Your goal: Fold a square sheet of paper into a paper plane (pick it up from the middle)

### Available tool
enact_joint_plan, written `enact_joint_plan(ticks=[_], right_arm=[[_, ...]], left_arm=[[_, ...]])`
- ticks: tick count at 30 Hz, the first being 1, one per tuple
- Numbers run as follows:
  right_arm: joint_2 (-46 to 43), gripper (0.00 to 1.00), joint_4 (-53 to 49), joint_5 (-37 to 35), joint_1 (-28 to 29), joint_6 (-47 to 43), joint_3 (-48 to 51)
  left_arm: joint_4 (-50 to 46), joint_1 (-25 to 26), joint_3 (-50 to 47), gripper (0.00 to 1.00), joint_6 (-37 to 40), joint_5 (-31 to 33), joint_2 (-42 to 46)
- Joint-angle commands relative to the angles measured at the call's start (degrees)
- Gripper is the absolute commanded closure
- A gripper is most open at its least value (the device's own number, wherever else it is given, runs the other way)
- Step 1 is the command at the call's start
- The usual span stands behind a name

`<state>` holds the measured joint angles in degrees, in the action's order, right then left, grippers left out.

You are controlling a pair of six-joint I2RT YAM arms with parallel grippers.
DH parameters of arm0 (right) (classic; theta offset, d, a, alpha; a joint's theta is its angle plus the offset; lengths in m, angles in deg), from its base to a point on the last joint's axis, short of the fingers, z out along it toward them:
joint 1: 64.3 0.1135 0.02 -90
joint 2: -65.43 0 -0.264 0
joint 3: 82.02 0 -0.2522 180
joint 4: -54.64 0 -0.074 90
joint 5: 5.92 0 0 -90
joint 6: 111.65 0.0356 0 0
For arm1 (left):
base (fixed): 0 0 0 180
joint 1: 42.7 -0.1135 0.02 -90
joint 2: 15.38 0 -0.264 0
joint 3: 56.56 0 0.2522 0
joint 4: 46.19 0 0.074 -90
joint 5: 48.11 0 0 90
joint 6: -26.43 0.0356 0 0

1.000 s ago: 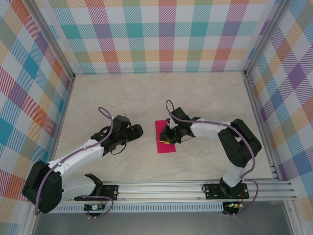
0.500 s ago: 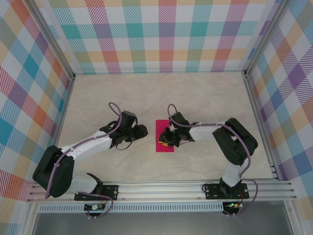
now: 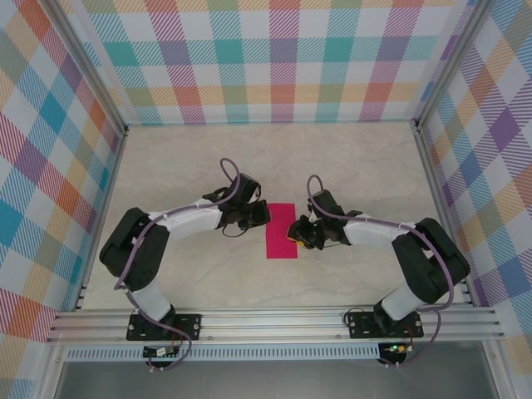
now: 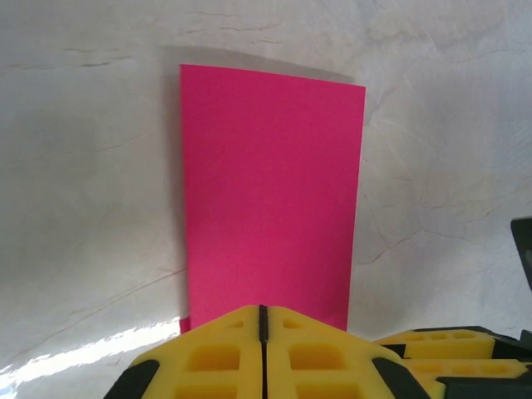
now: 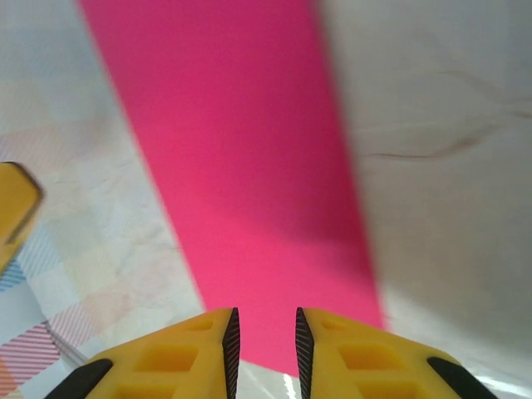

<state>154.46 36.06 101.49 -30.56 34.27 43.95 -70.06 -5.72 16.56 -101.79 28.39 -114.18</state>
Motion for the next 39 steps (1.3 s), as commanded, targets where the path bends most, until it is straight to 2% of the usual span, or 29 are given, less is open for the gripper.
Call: enact_joint_plan(ticks=[1, 10, 24, 31, 39], right_arm=[[-1.1, 0.72, -1.0, 1.6, -0.9, -2.4, 1.3], [-0.4, 0.69, -1.3, 3.4, -2.0, -4.8, 1.4], [1.4, 0.63, -2.4, 2.6, -2.2, -6.6, 0.4], [3.6, 0.65, 0.0, 4.9, -2.2, -6.2, 0.5], [4.0, 0.72, 1.5, 6.6, -2.2, -6.6, 0.5]], left_arm=[[-1.3, 0.6, 3.3, 0.95, 1.5, 0.0, -3.4], [-3.8, 0.6, 8.0, 0.98, 3.6, 1.1, -9.7], [-3.1, 0.4, 6.2, 1.00, 3.7, 1.5, -13.1], [-1.9, 0.4, 4.4, 1.00, 3.0, 0.9, -12.9], [-1.5, 0.4, 3.9, 1.00, 2.5, 0.4, -13.2]])
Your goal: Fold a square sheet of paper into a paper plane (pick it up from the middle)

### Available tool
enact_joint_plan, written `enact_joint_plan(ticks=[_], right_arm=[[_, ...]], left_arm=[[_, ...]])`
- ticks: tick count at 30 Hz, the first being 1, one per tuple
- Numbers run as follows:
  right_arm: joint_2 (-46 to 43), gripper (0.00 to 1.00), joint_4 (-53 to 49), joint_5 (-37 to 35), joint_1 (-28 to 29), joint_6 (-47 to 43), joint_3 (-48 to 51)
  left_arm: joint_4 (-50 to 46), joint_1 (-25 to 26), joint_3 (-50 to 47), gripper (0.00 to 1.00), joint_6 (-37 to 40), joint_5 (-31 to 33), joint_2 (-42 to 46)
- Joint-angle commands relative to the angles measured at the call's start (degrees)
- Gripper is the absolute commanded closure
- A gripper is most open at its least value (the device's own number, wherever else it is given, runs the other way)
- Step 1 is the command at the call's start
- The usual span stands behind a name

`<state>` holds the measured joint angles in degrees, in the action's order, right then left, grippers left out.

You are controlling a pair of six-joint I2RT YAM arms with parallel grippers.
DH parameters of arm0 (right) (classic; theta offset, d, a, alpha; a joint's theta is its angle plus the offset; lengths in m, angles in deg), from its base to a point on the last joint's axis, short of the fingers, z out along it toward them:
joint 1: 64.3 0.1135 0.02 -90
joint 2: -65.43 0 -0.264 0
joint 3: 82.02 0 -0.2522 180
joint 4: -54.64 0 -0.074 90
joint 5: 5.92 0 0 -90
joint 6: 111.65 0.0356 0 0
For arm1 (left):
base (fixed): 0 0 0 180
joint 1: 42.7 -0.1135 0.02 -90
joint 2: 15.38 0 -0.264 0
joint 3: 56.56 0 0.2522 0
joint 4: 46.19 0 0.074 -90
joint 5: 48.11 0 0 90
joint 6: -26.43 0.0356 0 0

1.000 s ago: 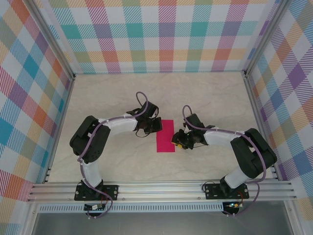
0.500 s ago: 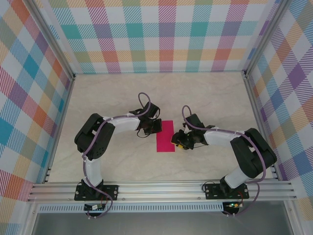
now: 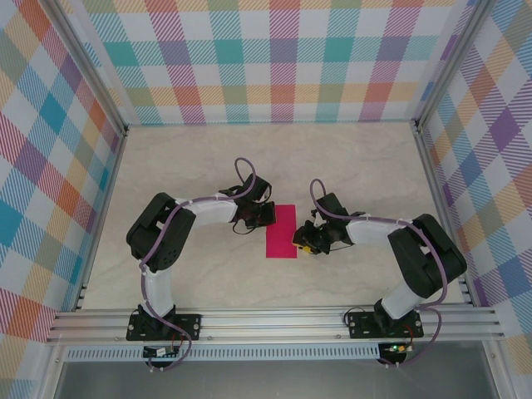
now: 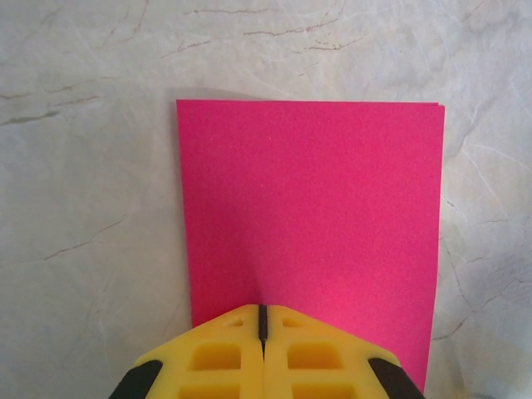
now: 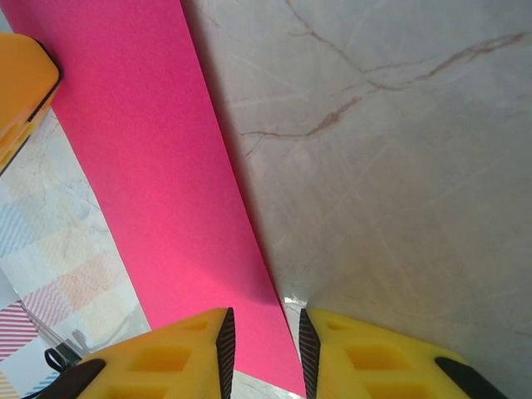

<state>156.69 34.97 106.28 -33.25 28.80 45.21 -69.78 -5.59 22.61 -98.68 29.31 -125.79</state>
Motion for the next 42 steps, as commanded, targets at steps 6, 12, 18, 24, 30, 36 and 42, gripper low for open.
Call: enact_joint_plan(ticks=[6, 12, 18, 24, 30, 36, 42], right_arm=[[1.6, 0.73, 2.6, 2.2, 0.5, -1.5, -0.9], [0.2, 0.73, 0.5, 0.3, 0.5, -2.0, -0.9], [1.6, 0.73, 1.1, 0.8, 0.5, -2.0, -1.4], [3.0, 0.73, 1.5, 1.9, 0.5, -2.4, -2.1], [2.5, 0.74, 2.7, 3.6, 0.5, -2.7, -3.0], [2.6, 0.74, 3.1, 3.8, 0.5, -2.7, -4.2], [1.7, 0.72, -2.5, -0.3, 0.5, -4.0, -5.9]], left_arm=[[-2.0, 0.3, -2.4, 1.00, -0.7, -0.6, -1.3], [-2.5, 0.2, -2.8, 1.00, -1.2, 0.4, -0.7], [-2.3, 0.3, -2.8, 1.00, -1.5, 0.0, -0.6], [-2.7, 0.3, -2.7, 1.00, -1.8, 0.2, -0.9], [-2.7, 0.3, -3.1, 1.00, -2.5, 0.1, -1.2], [-2.5, 0.3, -3.6, 1.00, -2.7, 0.1, -1.1], [-2.7, 0.2, -3.6, 1.00, -2.8, 0.3, -0.9]])
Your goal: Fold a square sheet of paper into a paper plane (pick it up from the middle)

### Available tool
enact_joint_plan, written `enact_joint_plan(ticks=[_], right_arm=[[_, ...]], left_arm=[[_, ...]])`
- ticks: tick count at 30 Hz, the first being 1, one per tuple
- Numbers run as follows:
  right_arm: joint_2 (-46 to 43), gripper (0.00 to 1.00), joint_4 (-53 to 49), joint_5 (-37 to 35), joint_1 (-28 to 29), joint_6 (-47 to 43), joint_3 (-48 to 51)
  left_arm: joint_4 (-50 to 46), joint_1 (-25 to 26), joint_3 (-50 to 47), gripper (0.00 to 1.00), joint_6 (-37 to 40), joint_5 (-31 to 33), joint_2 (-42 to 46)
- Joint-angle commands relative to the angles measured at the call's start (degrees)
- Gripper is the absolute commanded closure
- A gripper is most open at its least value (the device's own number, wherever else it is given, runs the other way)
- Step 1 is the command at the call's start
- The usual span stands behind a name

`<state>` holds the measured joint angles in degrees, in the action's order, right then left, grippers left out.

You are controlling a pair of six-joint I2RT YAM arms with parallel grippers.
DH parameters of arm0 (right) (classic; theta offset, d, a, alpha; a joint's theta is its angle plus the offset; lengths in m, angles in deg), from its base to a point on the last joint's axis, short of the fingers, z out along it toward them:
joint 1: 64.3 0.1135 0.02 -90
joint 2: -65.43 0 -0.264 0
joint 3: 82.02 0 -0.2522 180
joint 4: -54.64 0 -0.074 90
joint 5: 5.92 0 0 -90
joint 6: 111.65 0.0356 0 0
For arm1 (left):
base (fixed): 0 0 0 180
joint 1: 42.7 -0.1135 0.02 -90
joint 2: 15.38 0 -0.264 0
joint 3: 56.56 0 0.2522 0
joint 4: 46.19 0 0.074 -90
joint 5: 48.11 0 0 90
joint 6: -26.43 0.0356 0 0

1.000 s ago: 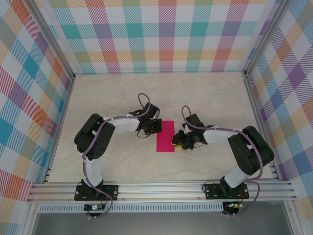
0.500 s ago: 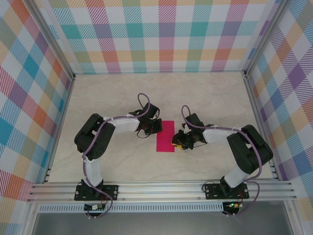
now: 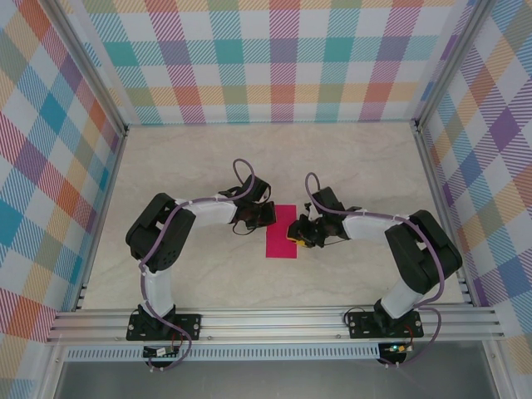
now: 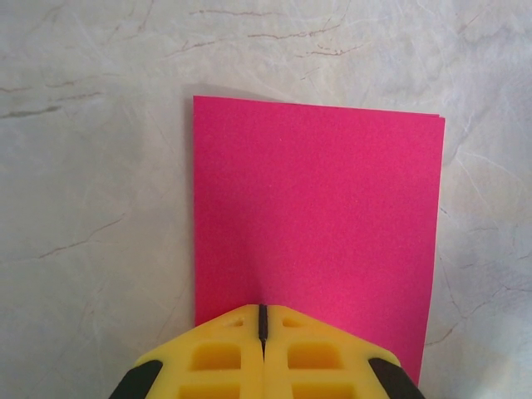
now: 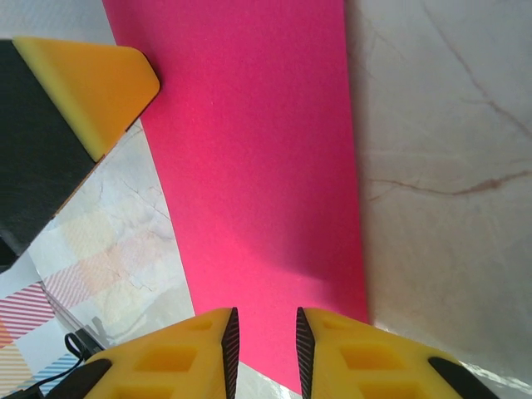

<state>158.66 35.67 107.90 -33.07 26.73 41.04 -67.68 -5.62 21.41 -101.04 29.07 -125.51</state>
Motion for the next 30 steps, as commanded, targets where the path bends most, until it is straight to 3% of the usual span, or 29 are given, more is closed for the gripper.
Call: enact_joint_plan(ticks=[1, 6, 21, 30], right_arm=[[-0.8, 0.71, -3.7, -2.1, 0.3, -2.1, -1.4], [-1.9, 0.68, -6.2, -3.8, 0.4, -2.9, 0.0], [4.0, 0.68, -3.3, -0.4, 1.9, -3.3, -1.6], [2.9, 0.68, -1.3, 1.5, 2.4, -3.4, -2.9]], left_arm=[[-4.9, 0.3, -2.4, 1.00, -0.5, 0.6, -1.1], [-5.3, 0.3, -2.8, 1.00, -0.9, 1.4, -0.6], [-5.7, 0.3, -3.9, 1.00, -2.1, 2.4, -0.8], [-5.9, 0.3, -4.3, 1.00, -2.4, 2.5, -0.7]])
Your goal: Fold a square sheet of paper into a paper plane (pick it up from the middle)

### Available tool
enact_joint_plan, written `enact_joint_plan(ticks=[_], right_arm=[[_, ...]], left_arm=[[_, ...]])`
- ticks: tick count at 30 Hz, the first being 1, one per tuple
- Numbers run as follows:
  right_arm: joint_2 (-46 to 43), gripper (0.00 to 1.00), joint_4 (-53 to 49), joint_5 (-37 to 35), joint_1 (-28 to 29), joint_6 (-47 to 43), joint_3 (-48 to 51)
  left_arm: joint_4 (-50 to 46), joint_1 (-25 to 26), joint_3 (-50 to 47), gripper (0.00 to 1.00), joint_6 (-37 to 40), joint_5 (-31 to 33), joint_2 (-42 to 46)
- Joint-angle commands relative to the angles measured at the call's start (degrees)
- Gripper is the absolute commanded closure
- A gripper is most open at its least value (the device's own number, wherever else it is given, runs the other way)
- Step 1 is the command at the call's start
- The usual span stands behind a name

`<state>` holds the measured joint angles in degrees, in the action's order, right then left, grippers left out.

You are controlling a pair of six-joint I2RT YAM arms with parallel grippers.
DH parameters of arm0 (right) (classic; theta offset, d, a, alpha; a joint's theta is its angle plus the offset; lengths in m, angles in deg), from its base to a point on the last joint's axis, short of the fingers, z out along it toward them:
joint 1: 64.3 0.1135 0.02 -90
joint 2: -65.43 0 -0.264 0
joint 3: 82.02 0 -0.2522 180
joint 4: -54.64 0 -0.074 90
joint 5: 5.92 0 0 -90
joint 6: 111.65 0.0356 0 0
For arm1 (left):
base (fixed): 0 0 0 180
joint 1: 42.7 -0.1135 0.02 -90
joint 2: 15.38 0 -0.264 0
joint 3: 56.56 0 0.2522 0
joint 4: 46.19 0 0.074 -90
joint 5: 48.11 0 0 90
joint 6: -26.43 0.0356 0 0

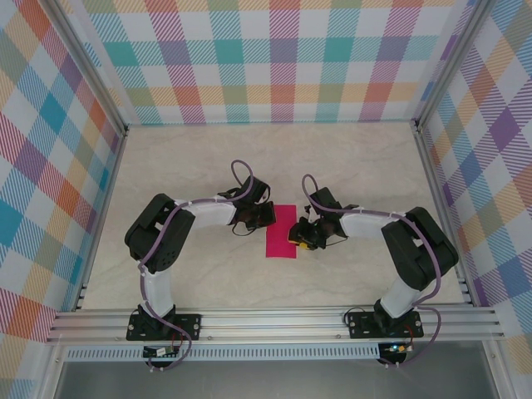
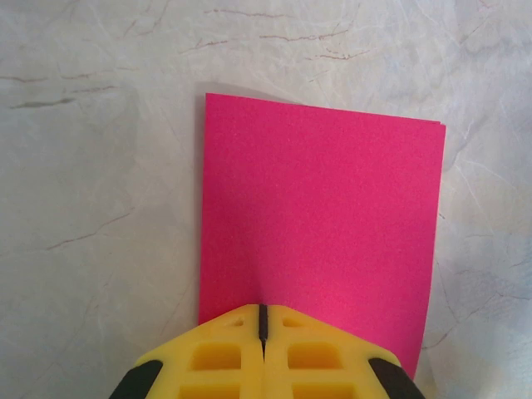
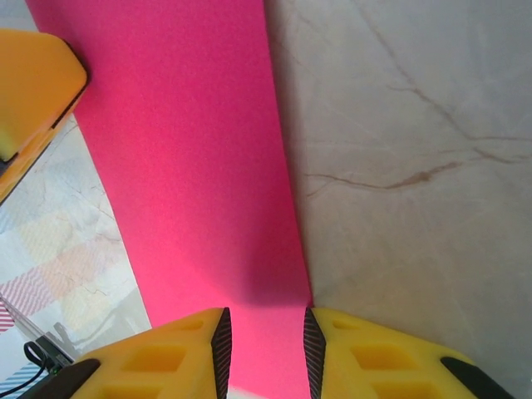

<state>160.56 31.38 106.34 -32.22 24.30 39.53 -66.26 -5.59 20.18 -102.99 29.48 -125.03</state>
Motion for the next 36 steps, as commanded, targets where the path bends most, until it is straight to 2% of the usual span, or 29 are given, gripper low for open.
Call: enact_joint_plan(ticks=[1, 8, 14, 22, 26, 36], right_arm=[[1.0, 0.68, 3.3, 3.4, 1.5, -0.9, -1.5], [0.2, 0.67, 3.1, 2.9, 1.4, -0.9, -2.3], [-4.3, 0.60, -7.9, -9.8, 1.4, -3.4, -2.1], [0.2, 0.61, -5.8, -5.5, 1.4, -4.6, -2.8], [2.4, 0.66, -2.9, -2.0, 1.6, -4.3, -2.5], [0.5, 0.72, -1.1, -1.3, 2.2, -4.5, -1.5]], left_arm=[[-7.3, 0.3, -3.0, 1.00, -0.4, 2.0, -1.3], [-7.5, 0.2, -3.3, 1.00, -0.4, 2.4, -1.1], [-7.8, 0.2, -3.5, 1.00, -0.1, 2.6, -0.6], [-7.1, 0.3, -3.3, 1.00, -0.4, 1.9, -1.2], [-7.3, 0.3, -3.2, 1.00, -0.3, 1.9, -1.2], [-7.5, 0.3, -3.0, 1.00, -0.3, 1.9, -1.3]])
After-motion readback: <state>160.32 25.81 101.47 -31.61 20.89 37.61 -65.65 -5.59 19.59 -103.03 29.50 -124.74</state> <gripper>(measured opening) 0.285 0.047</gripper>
